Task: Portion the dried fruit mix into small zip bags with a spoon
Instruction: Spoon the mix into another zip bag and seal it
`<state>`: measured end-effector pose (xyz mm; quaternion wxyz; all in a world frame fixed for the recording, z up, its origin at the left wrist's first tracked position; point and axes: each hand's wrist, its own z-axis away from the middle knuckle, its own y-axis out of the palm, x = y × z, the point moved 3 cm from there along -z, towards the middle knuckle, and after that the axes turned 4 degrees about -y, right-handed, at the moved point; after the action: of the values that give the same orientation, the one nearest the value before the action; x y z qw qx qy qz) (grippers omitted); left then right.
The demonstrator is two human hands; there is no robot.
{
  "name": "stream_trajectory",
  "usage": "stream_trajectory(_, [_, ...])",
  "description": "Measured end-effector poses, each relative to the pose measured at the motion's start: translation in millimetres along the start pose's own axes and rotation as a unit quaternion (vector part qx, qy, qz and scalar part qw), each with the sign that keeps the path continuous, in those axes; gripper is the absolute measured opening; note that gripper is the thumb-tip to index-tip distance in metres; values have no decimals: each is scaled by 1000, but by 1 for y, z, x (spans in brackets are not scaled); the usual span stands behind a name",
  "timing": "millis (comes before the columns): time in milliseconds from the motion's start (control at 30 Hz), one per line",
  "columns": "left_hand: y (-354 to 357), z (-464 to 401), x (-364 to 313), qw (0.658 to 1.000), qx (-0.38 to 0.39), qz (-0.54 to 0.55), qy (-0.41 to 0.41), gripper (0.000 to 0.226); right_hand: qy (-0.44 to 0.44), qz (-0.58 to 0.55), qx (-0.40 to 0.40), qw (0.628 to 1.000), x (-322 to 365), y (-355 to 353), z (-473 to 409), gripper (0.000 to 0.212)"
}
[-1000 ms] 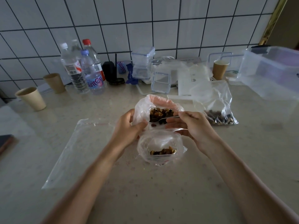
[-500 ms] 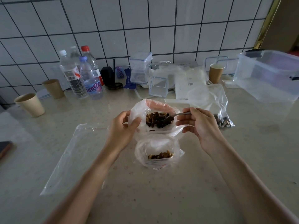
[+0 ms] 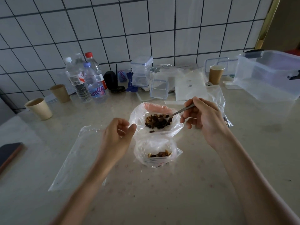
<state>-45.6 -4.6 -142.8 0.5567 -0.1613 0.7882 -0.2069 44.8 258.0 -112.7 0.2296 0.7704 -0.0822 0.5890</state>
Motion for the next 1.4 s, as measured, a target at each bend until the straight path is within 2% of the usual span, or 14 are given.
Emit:
stream_trajectory(133, [-4,30,-3,992,127,6,-25,40,-3,29,66,997,2,4,3,36])
stream_trajectory(233, [-1,41,-6,984,174,11,-43,32,-6,80,136,987,2,10,7,37])
stream_trajectory(300, [2,40,-8,982,173,36,-60,22,-20,125,183,975,1,17,11,37])
stream_trajectory(467, [8,36,-14,982,161,73,-72,22,-77,174,276,942,1,34,20,33])
stream_trajectory(633, [4,33,-6,986,138,57,-71,22,-136,208,274,929,6,28,16,32])
stream_trajectory(800, [2,31,4,991,120,11,-56,23,-132,180,277,935,5,26,15,34])
stream_trajectory(933, [-1,28,8,991,130,16,-40,22,-100,100,222,965,5,22,12,36])
stream_trajectory(1067, [-6,18,6,990,132,36,-25,23,-35,26,84,995,-2,14,5,36])
stream_trajectory(1133, [-8,9,5,990,127,54,-19,27,-2,16,24,1000,-6,9,2,35])
stream_trajectory(1200, [-9,-5,6,994,91,58,-17,29,24,24,-17,999,-10,4,0,36])
stream_trajectory(1333, [2,-33,10,999,-16,-10,-26,43,44,51,-48,997,-14,-3,-3,36])
stream_trajectory(1400, [13,-42,11,998,5,-33,-50,59,55,69,-33,996,-17,-2,-2,35])
